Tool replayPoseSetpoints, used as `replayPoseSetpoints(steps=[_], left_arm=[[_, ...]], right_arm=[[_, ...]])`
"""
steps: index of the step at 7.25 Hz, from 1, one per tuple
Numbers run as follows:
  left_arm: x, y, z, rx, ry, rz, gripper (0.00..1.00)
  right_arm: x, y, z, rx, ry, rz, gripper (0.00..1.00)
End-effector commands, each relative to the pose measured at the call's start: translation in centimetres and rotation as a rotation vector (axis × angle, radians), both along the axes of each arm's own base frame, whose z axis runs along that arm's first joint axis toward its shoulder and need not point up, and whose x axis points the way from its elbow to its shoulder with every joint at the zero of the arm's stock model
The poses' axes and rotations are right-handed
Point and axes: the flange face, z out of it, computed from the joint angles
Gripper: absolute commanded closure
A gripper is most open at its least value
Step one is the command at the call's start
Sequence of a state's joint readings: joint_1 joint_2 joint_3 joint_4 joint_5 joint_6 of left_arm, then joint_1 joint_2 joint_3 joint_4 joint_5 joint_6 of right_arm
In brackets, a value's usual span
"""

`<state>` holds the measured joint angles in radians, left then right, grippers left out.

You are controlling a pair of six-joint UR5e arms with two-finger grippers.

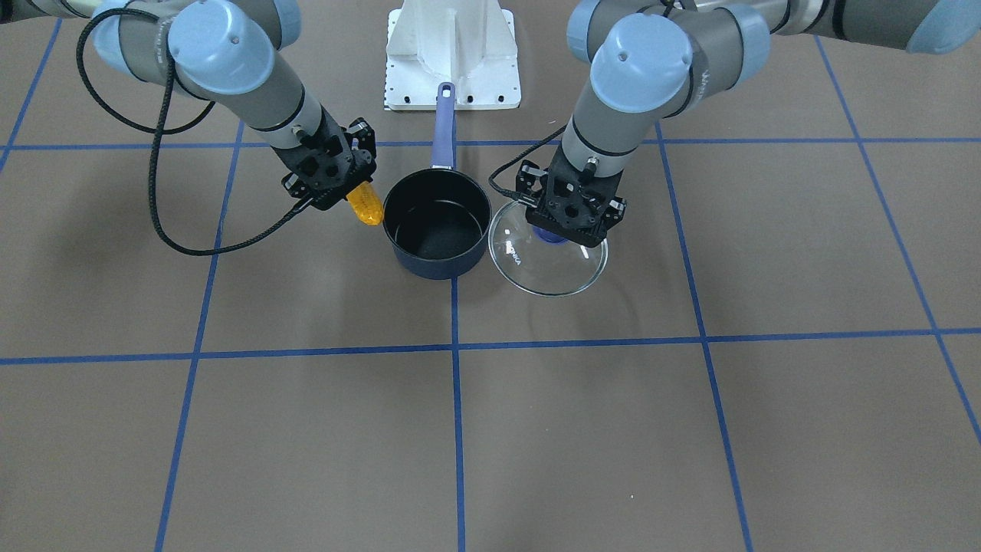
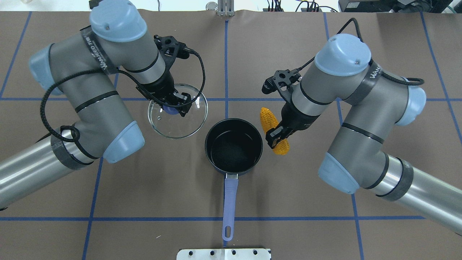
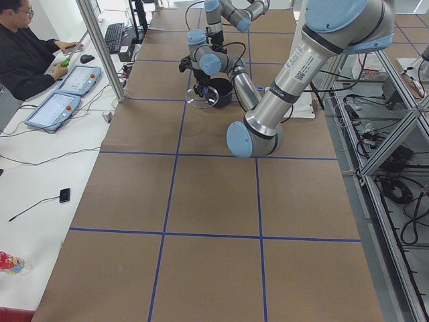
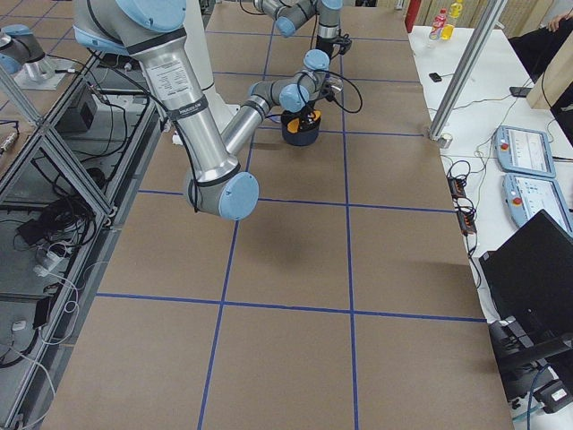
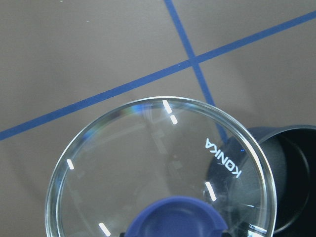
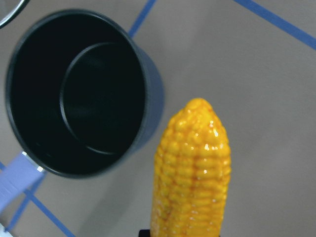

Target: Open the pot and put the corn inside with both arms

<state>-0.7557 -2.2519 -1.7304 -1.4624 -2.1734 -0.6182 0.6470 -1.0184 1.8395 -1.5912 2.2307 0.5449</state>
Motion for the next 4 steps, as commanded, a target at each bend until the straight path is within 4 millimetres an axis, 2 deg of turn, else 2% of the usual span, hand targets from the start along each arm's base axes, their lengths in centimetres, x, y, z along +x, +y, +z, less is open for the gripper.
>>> replayPoseSetpoints(steps=[1, 2, 3, 4], left_arm=[[-3.5, -1.4, 3.5, 0.053, -0.018, 0.025, 0.47], [-5.1, -2.1, 5.6, 0.08, -0.035, 0.041, 0.47], [-7.0, -3.1, 7.3, 0.098, -0.051, 0.041, 0.47], [-8.4, -3.2, 9.5, 0.083, -0.029, 0.094, 0.47]], right_arm=[[-4.3, 1.8, -2.5, 0.012, -0.018, 0.053, 0.53], [-5.2, 2.5, -2.9, 0.003, -0.037, 0.093, 0.53], [-6.1, 2.4, -3.2, 0.003, -0.045, 0.094, 0.51], [-6.7, 2.2, -3.8, 0.005, -0.049, 0.092, 0.37]])
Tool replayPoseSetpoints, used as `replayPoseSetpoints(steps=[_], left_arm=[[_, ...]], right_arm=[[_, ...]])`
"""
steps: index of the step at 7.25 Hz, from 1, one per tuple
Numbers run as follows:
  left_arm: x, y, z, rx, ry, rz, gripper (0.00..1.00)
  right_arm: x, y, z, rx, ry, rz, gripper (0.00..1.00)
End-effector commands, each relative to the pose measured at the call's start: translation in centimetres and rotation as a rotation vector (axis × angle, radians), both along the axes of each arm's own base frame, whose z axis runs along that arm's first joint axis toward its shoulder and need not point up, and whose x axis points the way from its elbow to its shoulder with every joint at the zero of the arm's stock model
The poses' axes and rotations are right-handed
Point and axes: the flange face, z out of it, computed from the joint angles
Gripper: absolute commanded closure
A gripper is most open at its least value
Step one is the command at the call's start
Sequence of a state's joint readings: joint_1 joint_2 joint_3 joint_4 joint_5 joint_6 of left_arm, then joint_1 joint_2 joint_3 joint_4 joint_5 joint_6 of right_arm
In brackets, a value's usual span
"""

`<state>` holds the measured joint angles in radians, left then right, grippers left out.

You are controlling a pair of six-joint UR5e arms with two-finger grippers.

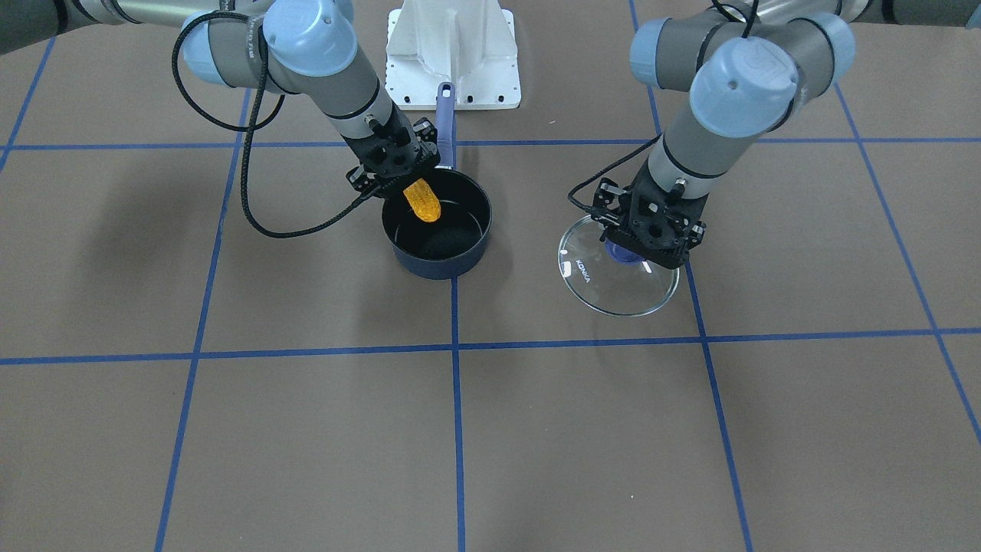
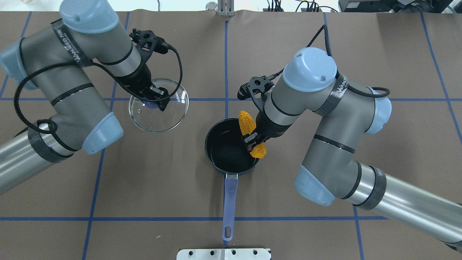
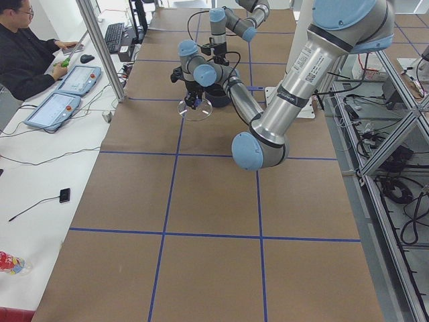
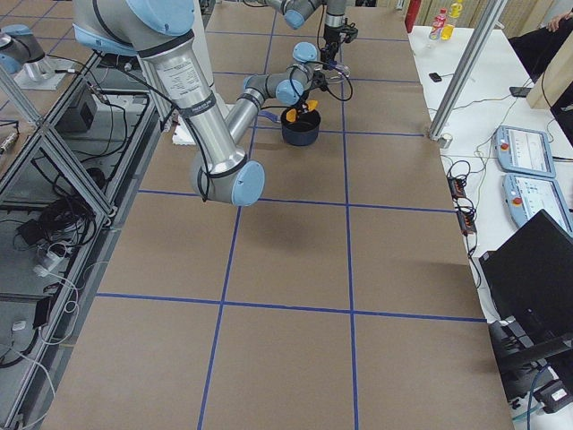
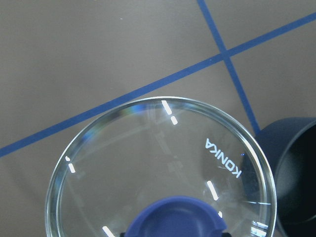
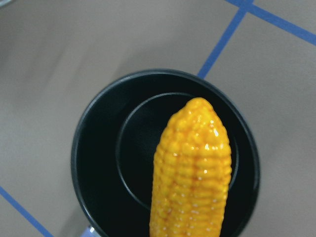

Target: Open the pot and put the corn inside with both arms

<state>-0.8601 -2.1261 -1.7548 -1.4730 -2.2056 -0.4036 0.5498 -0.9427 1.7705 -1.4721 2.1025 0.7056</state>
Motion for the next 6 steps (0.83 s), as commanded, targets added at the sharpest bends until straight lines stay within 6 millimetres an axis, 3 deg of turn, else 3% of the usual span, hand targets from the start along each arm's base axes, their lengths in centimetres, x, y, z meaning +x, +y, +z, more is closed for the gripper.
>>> replayPoseSetpoints(steps=[1, 4, 6], left_arm=[[-4.3, -1.2, 4.6, 0.016, -0.002, 0.056, 0.47], [-8.7, -2.0, 11.1, 0.032, -0.048, 0.074, 0.47], [-9.5, -1.1, 14.8, 0.025, -0.057, 0.077, 0.47]], right_arm=[[-0.9, -0.1, -0.9, 0.002, -0.012, 0.007, 0.03], [-0.4, -0.4, -1.3, 0.008, -0.022, 0.013, 0.0], [1.0, -1.8, -1.4, 0.011, -0.026, 0.043, 0.0]])
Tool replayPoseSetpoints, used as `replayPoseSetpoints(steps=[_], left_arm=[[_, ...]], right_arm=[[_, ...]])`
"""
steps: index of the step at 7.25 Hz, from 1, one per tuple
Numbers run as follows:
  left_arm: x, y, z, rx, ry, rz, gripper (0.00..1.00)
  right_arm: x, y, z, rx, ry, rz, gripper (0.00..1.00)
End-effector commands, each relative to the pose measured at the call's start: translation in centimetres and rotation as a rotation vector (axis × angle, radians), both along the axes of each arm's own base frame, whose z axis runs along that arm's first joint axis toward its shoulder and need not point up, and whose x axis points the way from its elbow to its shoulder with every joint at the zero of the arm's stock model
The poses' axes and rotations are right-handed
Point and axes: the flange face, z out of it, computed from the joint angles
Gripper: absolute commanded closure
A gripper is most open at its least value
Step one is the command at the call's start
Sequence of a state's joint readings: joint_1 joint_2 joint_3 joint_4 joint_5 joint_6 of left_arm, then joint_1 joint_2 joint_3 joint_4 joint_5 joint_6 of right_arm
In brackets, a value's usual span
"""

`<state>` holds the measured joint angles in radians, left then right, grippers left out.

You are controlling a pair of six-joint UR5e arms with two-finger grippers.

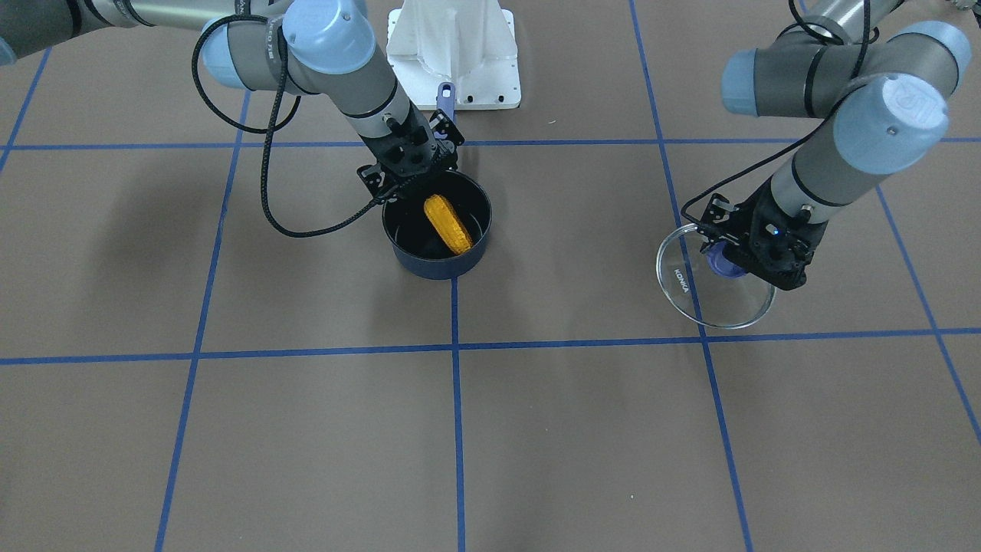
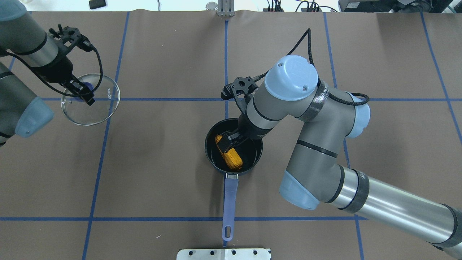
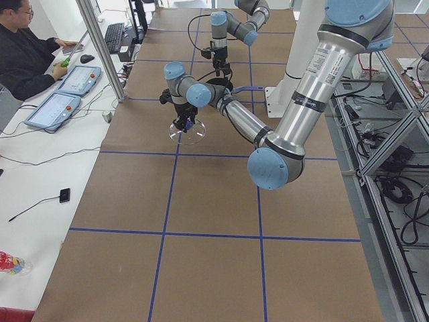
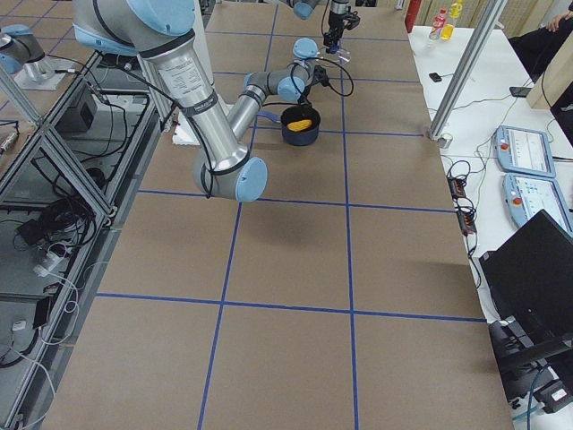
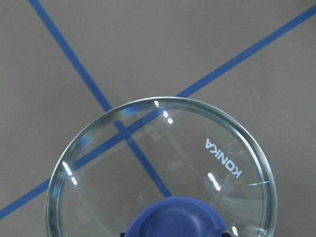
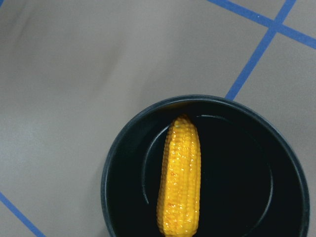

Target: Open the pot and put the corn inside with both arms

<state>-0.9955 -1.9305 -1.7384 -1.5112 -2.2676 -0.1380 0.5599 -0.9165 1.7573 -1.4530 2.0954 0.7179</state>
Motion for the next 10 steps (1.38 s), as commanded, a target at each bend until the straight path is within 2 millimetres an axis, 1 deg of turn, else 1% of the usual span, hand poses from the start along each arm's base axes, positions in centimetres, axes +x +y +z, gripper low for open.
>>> replayPoseSetpoints(steps=[1, 2, 3, 6, 8, 10], left_arm=[[-1.0, 1.1, 5.4, 0.006, 0.001, 0.002, 0.47], [-1.4, 1.4, 7.4, 0.005, 0.001, 0.001, 0.47], [-1.6, 2.1, 8.7, -0.005, -0.006, 0.002, 0.46], [-1.6, 2.3, 9.3, -0.015, -0.011, 0.003, 0.44], [-0.9, 2.3, 10.1, -0.047, -0.001, 0.022, 0.43], [-0.7, 2.2, 10.2, -0.052, -0.003, 0.021, 0.43]], right_arm=[[1.9, -2.1, -0.1, 0.001, -0.003, 0.043, 0.0], [3.0, -3.2, 0.0, 0.0, -0.003, 0.059, 0.0], [3.1, -3.4, 0.4, -0.002, 0.003, 0.059, 0.0], [3.2, -3.6, 0.4, 0.003, 0.002, 0.061, 0.0], [3.2, -3.6, 0.6, -0.001, 0.007, 0.061, 0.0], [3.1, -3.6, 0.7, 0.0, 0.008, 0.059, 0.0]])
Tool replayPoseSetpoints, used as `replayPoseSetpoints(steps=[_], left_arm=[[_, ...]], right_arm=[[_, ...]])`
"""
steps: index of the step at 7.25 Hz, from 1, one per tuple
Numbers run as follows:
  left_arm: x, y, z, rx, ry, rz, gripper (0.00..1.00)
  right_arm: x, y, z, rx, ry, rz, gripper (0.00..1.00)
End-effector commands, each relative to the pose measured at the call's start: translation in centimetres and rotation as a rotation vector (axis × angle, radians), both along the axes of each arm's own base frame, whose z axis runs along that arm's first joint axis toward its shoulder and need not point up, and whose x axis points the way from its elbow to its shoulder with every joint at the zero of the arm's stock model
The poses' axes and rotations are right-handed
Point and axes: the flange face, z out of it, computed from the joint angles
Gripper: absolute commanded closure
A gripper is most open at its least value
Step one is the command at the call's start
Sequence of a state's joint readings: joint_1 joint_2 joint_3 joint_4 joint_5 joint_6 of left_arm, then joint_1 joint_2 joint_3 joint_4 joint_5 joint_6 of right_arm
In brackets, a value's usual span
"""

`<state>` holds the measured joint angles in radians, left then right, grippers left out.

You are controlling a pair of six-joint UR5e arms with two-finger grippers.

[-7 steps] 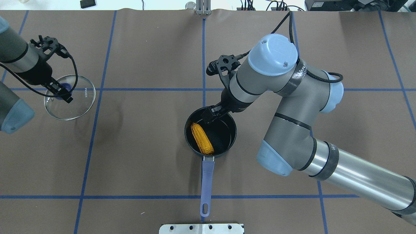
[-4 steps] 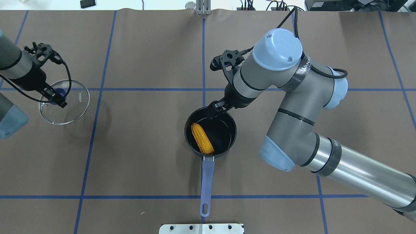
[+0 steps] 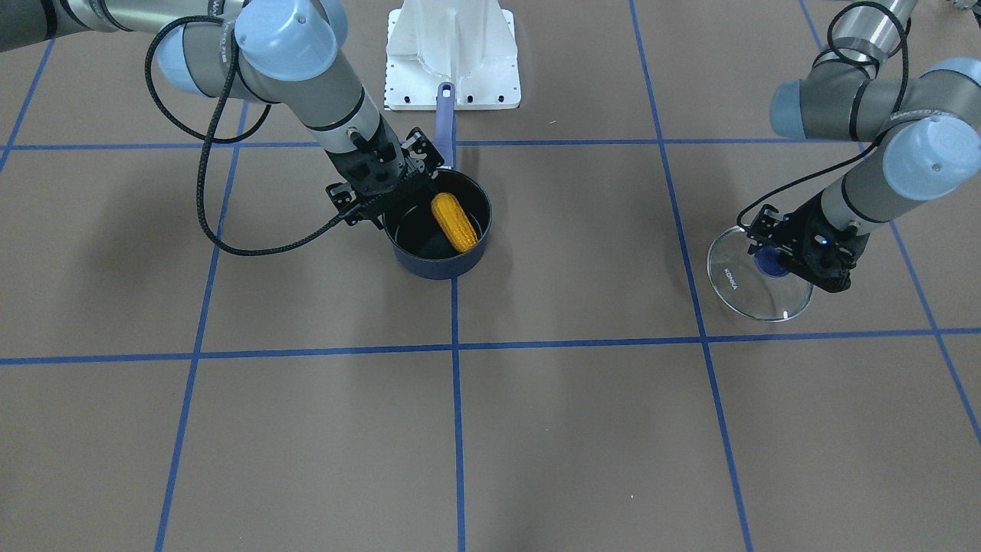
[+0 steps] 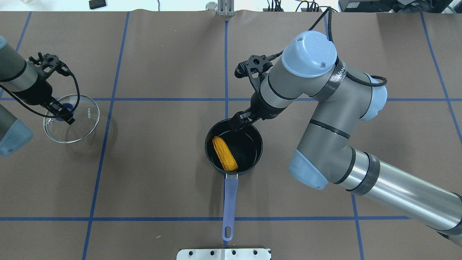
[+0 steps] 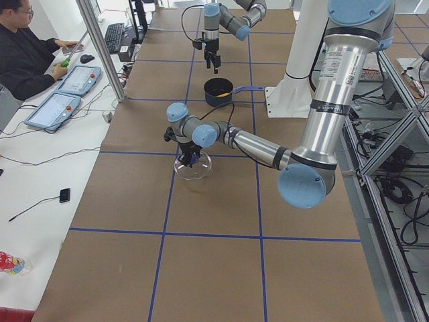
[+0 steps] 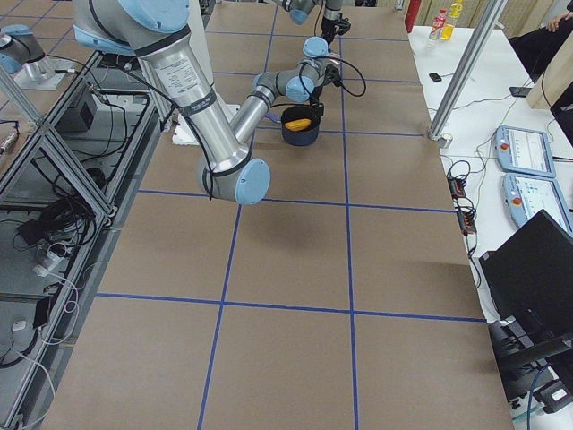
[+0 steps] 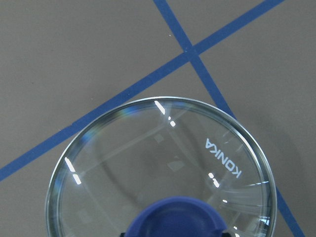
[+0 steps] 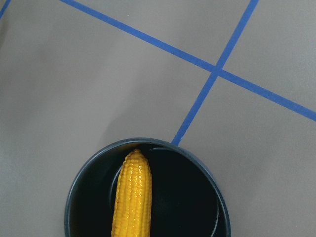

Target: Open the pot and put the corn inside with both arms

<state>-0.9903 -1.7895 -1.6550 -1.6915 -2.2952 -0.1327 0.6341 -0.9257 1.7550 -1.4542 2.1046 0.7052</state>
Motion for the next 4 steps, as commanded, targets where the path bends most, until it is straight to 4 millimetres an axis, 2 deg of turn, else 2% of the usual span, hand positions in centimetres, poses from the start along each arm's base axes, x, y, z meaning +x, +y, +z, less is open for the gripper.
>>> replayPoseSetpoints(steps=[1, 4], left_arm=[[0.4, -0.2, 0.3, -0.013, -0.004, 0.0, 0.43], [0.8, -0.7, 1.4, -0.031, -0.016, 0.002, 0.43]], right_arm=[[0.0, 0.0, 0.2, -0.001, 0.003, -0.003, 0.0], [0.0, 0.0, 0.3, 0.001, 0.003, -0.003, 0.0]])
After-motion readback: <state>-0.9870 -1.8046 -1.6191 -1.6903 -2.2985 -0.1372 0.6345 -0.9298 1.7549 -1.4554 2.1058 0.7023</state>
